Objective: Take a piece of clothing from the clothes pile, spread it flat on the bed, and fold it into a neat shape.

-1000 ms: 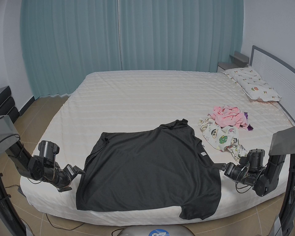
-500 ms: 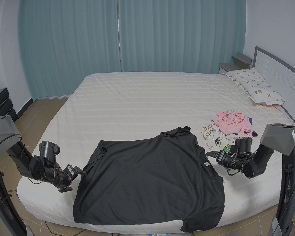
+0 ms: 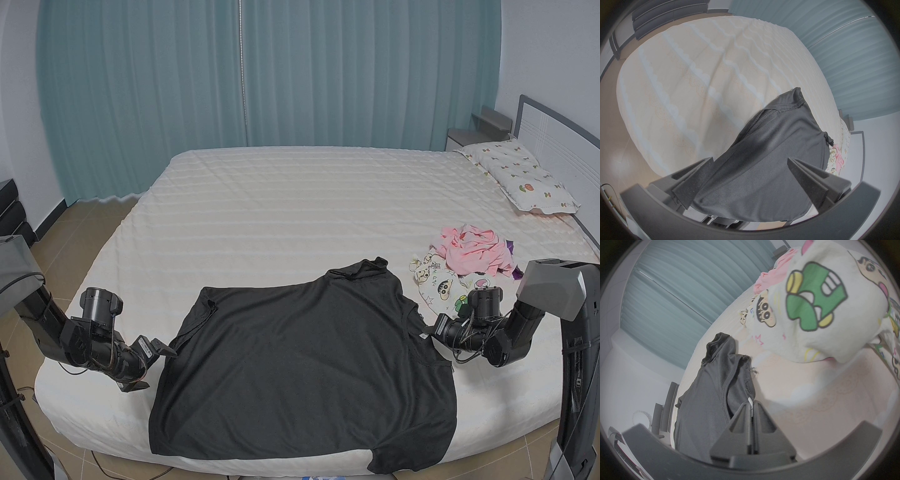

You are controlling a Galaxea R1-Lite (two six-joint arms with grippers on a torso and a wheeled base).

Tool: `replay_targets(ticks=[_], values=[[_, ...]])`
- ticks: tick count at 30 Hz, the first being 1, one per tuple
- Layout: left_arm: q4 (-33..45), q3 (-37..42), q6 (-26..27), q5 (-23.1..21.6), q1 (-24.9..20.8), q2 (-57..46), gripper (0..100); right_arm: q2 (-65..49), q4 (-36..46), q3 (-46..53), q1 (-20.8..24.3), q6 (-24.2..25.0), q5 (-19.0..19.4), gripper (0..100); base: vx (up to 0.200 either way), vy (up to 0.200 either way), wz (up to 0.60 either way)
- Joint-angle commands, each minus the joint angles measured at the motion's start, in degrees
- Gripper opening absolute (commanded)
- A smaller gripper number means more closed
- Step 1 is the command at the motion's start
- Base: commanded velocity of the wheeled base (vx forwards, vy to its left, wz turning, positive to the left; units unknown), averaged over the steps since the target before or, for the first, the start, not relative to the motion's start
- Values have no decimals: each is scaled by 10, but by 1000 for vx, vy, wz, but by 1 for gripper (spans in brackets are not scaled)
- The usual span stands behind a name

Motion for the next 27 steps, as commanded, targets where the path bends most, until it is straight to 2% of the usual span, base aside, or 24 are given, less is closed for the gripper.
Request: replay_targets(ticks=[1, 5, 20, 21, 27], values=[[0, 0, 0, 0, 0, 1, 100, -8, -3, 6, -12, 6, 0, 0, 0, 0, 0], [0, 0, 0, 0, 0, 1, 100, -18, -5, 9, -17, 35, -2, 0, 0, 0, 0], [0, 0, 0, 0, 0, 1, 100, -20, -5, 22, -42, 32, -3, 0, 0, 0, 0], [0, 0, 0, 0, 0, 2, 100, -22, -5, 24, -41, 32, -3, 100, 0, 0, 0], [0, 1, 0, -1, -1, 5, 100, -66, -13, 55, -42, 37, -3, 100, 0, 0, 0]])
